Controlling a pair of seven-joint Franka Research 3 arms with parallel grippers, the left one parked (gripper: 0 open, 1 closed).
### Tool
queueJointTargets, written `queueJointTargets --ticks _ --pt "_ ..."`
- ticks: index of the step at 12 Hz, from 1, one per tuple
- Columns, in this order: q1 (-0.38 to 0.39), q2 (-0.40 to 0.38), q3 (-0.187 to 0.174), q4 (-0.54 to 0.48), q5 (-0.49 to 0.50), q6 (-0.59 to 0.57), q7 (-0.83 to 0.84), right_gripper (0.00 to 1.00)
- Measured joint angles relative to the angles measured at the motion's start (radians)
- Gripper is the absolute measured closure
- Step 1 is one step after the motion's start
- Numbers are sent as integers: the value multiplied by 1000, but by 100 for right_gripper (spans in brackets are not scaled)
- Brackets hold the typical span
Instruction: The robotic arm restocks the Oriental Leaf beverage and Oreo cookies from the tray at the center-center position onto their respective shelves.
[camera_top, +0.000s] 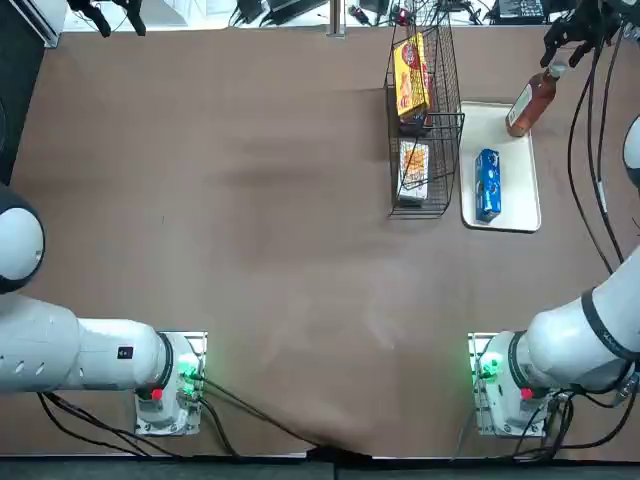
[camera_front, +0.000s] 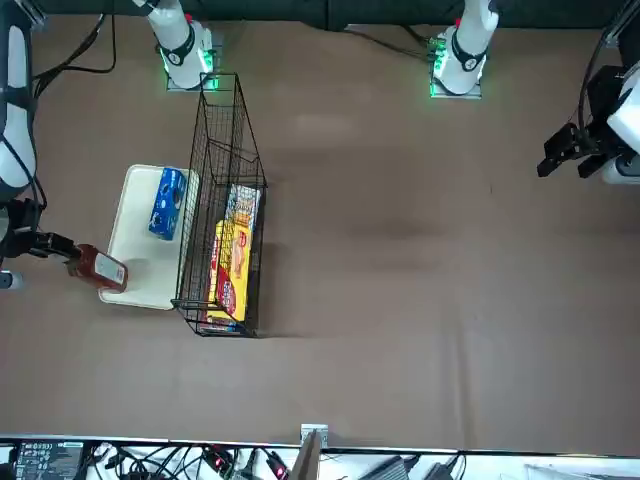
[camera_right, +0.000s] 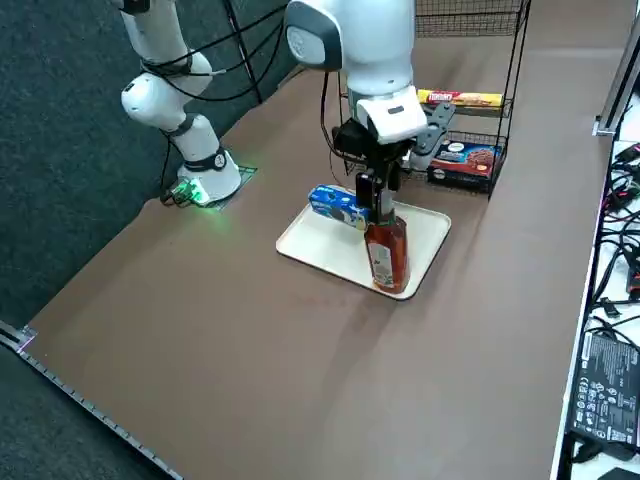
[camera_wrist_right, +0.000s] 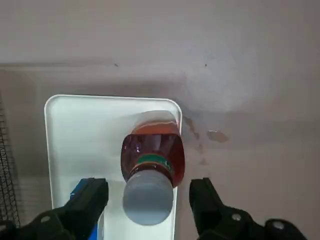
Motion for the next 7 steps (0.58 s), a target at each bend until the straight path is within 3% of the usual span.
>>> queueJointTargets --ticks 7 --pt "-4 -1 0 -67 11 97 0 0"
